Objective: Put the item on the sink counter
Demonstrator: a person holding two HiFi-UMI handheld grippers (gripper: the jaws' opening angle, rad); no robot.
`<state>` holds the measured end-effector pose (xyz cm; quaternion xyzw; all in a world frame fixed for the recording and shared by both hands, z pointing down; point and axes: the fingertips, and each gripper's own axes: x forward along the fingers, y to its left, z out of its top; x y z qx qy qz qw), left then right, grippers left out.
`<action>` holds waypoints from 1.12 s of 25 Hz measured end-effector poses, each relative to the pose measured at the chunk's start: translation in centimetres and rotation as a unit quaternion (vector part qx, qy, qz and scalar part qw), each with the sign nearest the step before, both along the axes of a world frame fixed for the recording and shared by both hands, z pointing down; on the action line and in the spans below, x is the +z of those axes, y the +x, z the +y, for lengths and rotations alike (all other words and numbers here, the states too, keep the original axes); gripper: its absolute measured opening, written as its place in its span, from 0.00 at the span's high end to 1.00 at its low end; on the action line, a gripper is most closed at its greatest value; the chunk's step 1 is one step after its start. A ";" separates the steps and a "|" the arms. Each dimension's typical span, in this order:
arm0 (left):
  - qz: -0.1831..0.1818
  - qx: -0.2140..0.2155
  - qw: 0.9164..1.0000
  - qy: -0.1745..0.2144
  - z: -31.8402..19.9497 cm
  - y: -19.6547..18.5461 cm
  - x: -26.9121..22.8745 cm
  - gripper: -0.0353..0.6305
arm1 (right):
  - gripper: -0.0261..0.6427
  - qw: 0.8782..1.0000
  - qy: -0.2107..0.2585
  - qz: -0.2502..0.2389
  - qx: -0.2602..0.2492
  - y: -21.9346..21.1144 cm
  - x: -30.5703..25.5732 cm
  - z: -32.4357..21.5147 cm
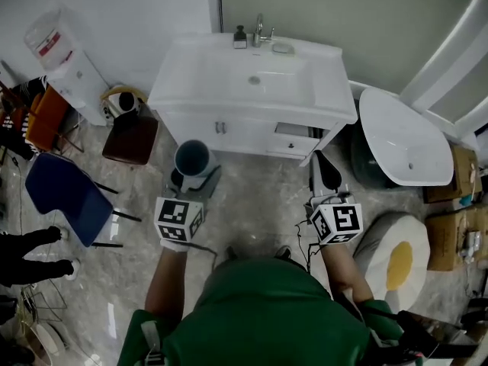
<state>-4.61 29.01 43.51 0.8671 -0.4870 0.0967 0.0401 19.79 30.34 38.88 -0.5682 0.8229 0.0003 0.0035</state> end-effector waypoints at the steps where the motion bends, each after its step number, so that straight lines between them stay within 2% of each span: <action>1: 0.000 0.000 1.000 0.001 -0.1 -1.0 0.3 0.43 | 0.96 1.000 0.000 0.003 0.001 -0.9 0.2 0.0; 7: 0.000 -0.007 1.000 -0.007 -0.5 -6.6 2.0 0.43 | 0.96 1.000 -0.012 0.018 0.002 -5.9 1.1 -0.1; 13: -0.006 -0.019 1.000 -0.008 -3.2 -8.6 2.7 0.43 | 0.96 1.000 -0.015 0.019 -0.007 -7.6 1.3 -3.4; 21: -0.035 -0.047 0.998 -0.027 -9.0 -9.3 3.9 0.43 | 0.96 0.999 -0.023 -0.006 -0.049 -9.2 3.2 -13.3; 28: -0.032 -0.084 0.995 -0.039 -17.3 -8.8 3.3 0.43 | 0.96 0.995 -0.024 -0.022 -0.091 -9.3 2.7 -23.1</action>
